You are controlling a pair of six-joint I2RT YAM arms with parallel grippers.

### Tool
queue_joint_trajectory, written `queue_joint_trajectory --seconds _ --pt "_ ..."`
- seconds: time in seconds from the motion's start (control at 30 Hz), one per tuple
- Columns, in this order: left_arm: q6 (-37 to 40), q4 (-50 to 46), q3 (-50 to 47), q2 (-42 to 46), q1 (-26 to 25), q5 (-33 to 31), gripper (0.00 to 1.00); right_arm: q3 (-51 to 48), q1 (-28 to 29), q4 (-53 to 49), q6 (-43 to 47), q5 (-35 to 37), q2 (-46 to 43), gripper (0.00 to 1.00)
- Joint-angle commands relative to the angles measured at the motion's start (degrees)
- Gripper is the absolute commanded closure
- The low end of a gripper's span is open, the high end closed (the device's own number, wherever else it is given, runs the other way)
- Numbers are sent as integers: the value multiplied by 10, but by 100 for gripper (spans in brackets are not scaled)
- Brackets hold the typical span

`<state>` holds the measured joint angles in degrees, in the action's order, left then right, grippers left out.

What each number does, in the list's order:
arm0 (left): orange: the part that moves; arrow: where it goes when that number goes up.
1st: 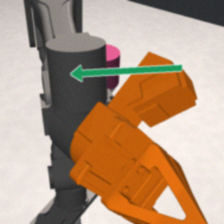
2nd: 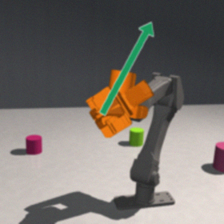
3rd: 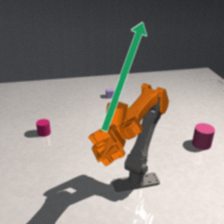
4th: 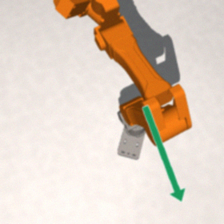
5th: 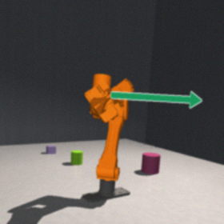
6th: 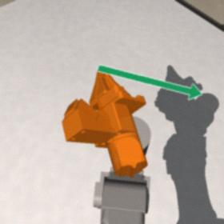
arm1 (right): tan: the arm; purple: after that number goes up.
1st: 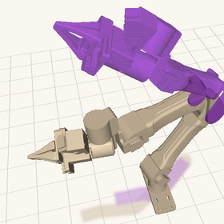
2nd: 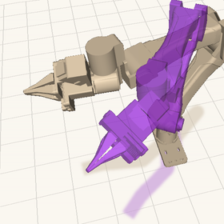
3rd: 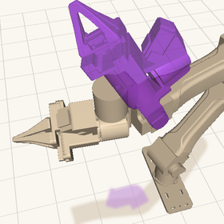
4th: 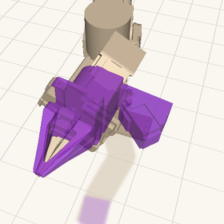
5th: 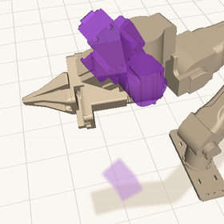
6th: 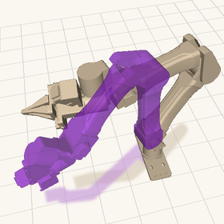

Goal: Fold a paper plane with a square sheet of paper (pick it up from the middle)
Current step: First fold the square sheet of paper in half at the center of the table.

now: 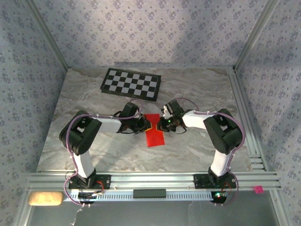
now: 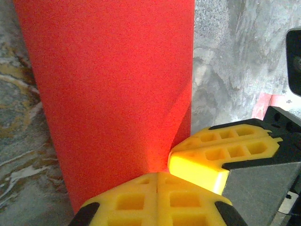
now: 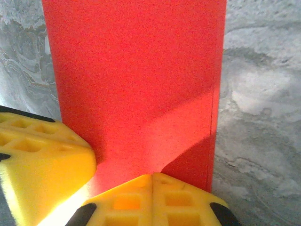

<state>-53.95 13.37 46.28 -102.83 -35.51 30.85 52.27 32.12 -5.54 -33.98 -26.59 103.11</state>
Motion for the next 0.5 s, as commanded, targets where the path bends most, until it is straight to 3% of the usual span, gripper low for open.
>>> queue_joint_trajectory --seconds 0.0,0.13,0.47 --pt "34 -38 16 30 2 -1 95 -18 -2 -77 8 57 16 100" --pt "66 -96 33 40 3 -25 95 -17 -3 -77 7 57 17 100" --pt "60 -79 26 -6 3 -19 95 -19 -2 -77 8 57 20 100"
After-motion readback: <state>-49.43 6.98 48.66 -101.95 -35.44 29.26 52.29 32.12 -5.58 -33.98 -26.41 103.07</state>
